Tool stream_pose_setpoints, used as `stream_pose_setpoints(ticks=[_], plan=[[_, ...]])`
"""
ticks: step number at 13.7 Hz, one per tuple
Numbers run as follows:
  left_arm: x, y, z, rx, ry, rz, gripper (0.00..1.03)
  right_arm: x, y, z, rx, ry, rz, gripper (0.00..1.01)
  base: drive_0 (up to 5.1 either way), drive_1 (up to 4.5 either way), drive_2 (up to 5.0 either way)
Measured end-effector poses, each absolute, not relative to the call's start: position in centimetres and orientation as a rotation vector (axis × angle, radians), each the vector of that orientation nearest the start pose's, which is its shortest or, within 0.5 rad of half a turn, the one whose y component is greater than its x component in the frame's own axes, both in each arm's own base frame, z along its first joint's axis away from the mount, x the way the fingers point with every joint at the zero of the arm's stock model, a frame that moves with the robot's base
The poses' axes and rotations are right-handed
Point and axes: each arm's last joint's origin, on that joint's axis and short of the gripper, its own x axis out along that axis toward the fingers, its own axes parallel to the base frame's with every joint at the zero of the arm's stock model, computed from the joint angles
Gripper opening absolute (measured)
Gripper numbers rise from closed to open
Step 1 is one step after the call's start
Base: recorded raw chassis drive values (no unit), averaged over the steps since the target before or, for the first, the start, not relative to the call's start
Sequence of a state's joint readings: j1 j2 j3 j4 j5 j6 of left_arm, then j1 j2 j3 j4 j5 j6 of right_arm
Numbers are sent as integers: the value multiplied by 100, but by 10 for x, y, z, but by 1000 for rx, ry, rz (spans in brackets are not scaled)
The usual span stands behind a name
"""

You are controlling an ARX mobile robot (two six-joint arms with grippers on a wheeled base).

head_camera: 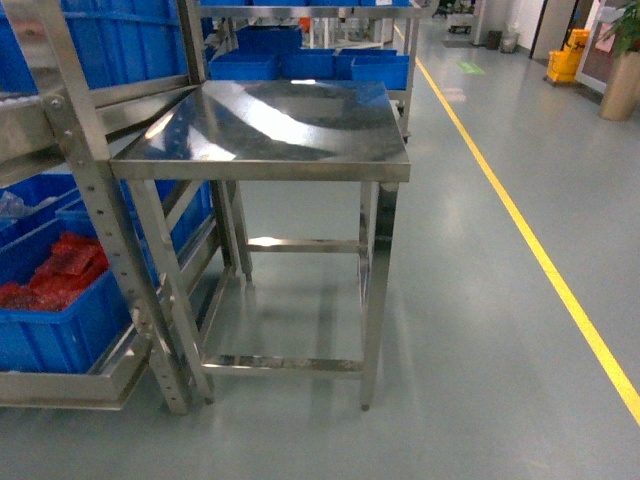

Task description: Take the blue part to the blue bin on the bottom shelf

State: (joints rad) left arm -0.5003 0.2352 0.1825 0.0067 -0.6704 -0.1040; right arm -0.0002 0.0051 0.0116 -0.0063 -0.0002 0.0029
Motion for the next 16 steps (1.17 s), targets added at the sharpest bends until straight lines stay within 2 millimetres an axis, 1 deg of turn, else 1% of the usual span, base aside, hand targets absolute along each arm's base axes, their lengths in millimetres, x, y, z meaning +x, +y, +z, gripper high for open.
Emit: stream_pose_setpoints(ticks=[7,12,16], plan=[[98,-33,208,-80,26,171,44,97,0,167,2,-1,0,98,2,434,-431],[98,-33,208,-78,30,171,44,97,0,167,2,-1,0,98,0,0,0],[98,-33,207,-75,32,168,44,97,0,167,2,-1,-2,98,-457,239,239]])
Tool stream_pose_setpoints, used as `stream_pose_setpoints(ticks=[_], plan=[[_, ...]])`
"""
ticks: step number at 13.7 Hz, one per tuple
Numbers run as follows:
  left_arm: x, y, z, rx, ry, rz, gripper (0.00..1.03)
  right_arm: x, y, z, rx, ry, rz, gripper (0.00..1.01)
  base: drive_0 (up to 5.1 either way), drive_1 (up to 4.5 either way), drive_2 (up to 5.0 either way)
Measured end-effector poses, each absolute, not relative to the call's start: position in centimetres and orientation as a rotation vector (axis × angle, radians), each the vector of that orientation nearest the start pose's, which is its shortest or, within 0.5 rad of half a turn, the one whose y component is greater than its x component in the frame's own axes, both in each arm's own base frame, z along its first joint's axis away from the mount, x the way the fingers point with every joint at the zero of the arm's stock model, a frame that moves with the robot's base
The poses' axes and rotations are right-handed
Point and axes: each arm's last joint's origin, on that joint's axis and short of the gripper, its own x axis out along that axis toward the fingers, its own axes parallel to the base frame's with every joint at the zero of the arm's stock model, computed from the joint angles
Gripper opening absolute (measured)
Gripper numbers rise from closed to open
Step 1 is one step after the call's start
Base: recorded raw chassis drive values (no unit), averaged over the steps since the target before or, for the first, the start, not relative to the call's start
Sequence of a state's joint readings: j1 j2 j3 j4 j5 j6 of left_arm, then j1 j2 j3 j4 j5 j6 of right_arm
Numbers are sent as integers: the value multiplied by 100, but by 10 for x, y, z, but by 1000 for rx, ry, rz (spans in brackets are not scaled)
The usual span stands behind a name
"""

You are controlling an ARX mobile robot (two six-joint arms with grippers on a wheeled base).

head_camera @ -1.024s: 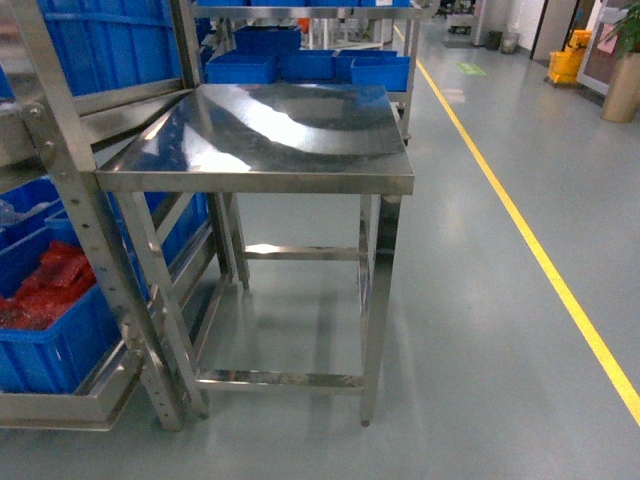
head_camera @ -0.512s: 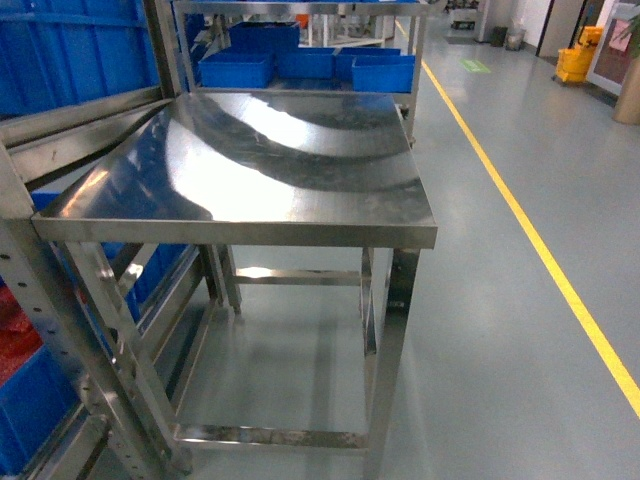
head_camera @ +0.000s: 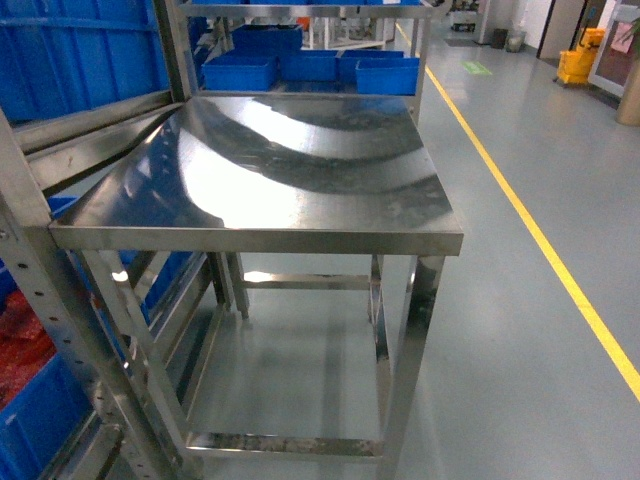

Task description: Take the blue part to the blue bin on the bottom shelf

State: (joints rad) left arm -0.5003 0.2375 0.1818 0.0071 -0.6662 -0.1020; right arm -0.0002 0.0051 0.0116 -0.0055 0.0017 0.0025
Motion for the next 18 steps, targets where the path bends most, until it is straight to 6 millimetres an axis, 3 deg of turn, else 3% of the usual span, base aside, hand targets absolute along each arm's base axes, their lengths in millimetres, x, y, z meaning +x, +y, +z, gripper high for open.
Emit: stream_pose_setpoints(ticks=[18], plan=[[98,-33,208,-76,30,172,44,97,0,167,2,-4,0,98,-483,232,232]])
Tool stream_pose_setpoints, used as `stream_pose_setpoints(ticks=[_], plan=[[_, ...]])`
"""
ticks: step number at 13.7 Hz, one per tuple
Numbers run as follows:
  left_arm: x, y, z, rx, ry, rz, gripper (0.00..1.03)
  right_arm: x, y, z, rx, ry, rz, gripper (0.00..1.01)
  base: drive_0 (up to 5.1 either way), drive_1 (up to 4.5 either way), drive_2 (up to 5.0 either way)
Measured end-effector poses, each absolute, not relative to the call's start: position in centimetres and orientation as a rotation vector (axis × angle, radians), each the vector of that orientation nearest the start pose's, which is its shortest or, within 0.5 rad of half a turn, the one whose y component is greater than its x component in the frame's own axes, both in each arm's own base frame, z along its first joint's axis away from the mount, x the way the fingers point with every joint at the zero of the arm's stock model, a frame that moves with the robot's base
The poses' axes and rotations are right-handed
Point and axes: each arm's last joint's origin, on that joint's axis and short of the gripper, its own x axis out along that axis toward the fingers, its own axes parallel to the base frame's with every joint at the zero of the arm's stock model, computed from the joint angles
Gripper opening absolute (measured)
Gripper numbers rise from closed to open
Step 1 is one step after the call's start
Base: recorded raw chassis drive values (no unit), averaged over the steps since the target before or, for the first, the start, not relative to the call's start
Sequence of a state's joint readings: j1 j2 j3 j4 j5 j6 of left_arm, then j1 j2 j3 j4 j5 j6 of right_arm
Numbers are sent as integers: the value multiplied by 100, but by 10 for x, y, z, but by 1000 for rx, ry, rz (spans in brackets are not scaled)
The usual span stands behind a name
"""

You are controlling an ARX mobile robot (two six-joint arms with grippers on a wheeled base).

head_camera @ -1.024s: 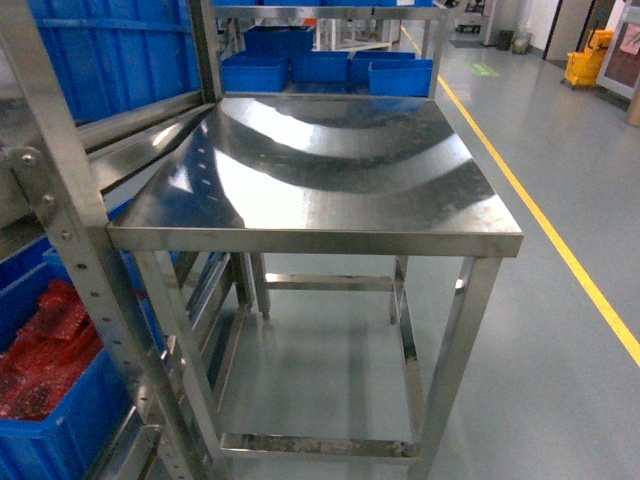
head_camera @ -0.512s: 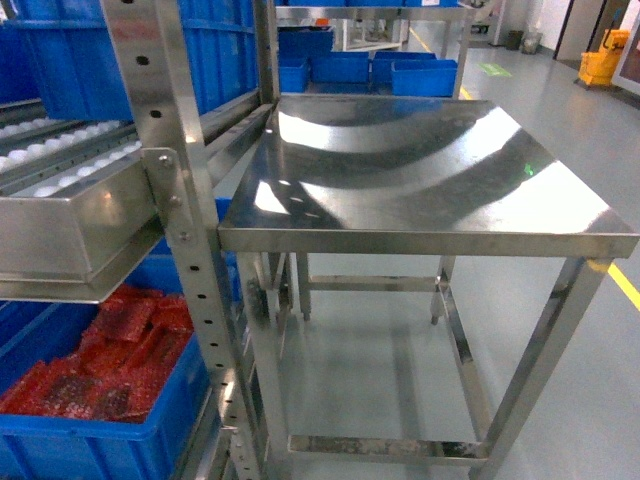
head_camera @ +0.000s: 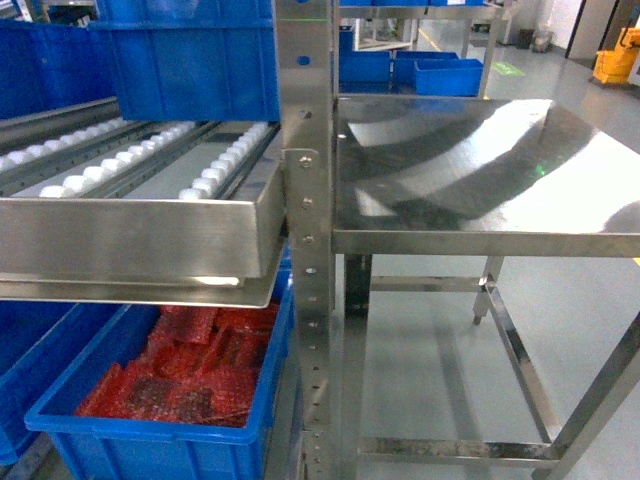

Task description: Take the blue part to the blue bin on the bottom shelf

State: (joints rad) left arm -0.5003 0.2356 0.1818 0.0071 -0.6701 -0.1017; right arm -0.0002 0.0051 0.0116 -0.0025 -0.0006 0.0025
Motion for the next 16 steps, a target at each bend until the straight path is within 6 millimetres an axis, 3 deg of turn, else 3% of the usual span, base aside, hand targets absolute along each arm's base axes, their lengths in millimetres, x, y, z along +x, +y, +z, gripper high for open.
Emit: stream_pose_setpoints(ticks=[16], plan=[[98,-33,208,-76,29,171,44,97,0,166,3,0,0,98,-492,231,231]])
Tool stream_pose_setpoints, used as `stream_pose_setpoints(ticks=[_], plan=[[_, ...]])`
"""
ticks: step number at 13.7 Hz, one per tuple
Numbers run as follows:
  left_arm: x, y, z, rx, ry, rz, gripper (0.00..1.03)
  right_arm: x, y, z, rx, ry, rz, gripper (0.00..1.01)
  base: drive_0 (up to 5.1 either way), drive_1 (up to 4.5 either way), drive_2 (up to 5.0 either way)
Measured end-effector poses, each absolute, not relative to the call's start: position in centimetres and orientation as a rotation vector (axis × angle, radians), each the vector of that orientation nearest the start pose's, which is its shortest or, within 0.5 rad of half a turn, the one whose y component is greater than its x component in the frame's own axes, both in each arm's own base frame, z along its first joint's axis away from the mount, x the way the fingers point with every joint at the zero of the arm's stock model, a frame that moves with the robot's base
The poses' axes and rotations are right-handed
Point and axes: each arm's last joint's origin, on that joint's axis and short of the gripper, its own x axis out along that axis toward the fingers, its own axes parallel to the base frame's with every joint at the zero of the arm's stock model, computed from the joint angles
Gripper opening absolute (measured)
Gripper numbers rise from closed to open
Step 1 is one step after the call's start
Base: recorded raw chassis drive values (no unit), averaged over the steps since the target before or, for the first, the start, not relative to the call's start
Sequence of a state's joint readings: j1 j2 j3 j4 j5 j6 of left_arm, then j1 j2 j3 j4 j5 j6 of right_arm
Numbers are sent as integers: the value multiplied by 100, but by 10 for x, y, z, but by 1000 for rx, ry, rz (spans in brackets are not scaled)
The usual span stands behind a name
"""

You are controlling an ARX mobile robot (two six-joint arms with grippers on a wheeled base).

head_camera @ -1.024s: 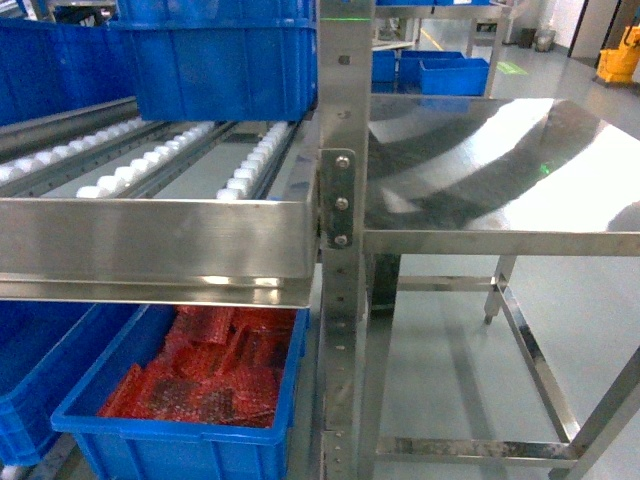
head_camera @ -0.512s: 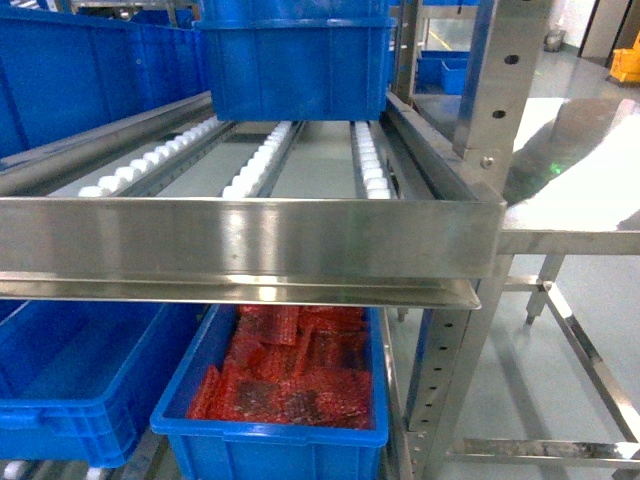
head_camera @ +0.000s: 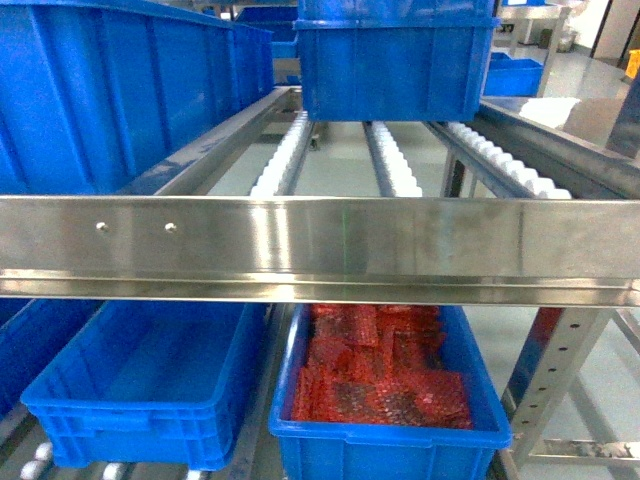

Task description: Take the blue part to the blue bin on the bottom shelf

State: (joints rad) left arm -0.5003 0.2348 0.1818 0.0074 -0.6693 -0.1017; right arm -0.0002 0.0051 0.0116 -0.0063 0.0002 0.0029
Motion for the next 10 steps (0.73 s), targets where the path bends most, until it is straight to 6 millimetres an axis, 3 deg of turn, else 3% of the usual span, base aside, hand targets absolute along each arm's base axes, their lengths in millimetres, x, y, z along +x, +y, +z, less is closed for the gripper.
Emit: stream_pose_setpoints(ticks=[10], plan=[[97,-33,208,-77,28,176,44,97,0,166,3,0,3,98,-492,231,231]])
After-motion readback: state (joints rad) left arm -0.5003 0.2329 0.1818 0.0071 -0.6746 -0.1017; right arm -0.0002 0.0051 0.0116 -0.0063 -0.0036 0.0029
